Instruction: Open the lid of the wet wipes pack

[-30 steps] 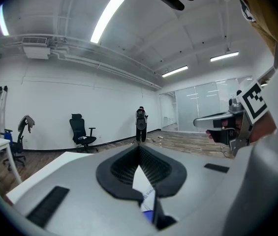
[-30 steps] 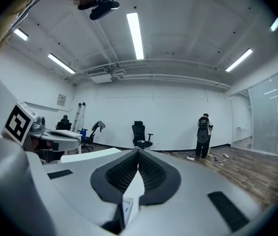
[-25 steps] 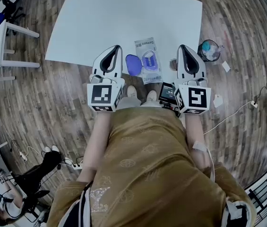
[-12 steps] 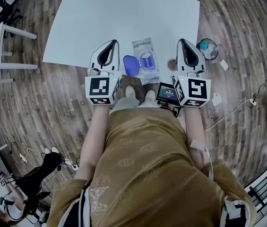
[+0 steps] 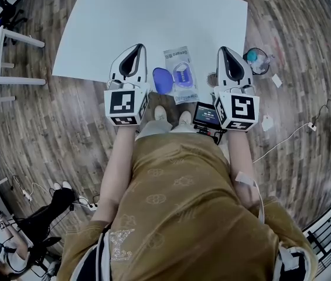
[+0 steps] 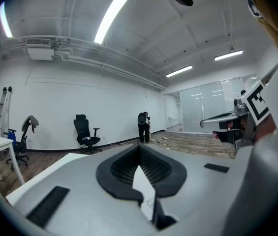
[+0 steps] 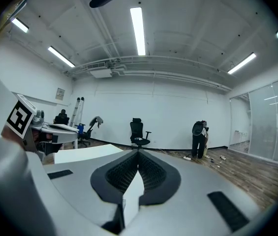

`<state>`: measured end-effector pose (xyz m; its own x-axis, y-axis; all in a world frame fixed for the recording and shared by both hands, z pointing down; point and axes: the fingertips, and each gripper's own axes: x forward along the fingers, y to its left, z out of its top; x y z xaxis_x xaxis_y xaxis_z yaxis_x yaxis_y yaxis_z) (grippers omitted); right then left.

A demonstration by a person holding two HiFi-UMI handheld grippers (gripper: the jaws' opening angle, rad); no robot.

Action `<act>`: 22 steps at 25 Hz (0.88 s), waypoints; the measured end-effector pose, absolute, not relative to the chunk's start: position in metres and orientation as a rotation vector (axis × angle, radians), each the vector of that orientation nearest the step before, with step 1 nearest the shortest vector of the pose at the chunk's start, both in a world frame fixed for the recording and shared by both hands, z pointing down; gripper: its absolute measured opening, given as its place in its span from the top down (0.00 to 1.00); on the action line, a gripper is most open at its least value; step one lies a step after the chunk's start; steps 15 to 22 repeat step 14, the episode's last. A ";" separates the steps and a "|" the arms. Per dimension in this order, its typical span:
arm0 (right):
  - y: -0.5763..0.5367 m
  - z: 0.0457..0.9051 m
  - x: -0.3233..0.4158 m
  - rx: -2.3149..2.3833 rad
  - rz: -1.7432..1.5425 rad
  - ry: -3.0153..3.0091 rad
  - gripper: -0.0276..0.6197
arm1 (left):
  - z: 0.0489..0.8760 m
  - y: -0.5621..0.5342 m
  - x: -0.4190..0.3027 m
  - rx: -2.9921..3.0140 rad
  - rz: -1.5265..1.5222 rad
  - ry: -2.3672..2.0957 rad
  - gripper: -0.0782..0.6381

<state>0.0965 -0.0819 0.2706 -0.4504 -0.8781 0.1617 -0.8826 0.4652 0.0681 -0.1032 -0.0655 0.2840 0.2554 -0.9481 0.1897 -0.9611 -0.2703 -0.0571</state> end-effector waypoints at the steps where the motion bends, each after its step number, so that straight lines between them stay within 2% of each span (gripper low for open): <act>1: -0.082 0.271 0.096 1.538 0.038 -2.536 0.95 | 0.285 -0.065 -0.103 2.435 0.291 -1.852 0.88; 22: -0.080 0.271 0.101 1.549 0.038 -2.524 0.95 | 0.286 -0.063 -0.102 2.433 0.311 -1.852 0.88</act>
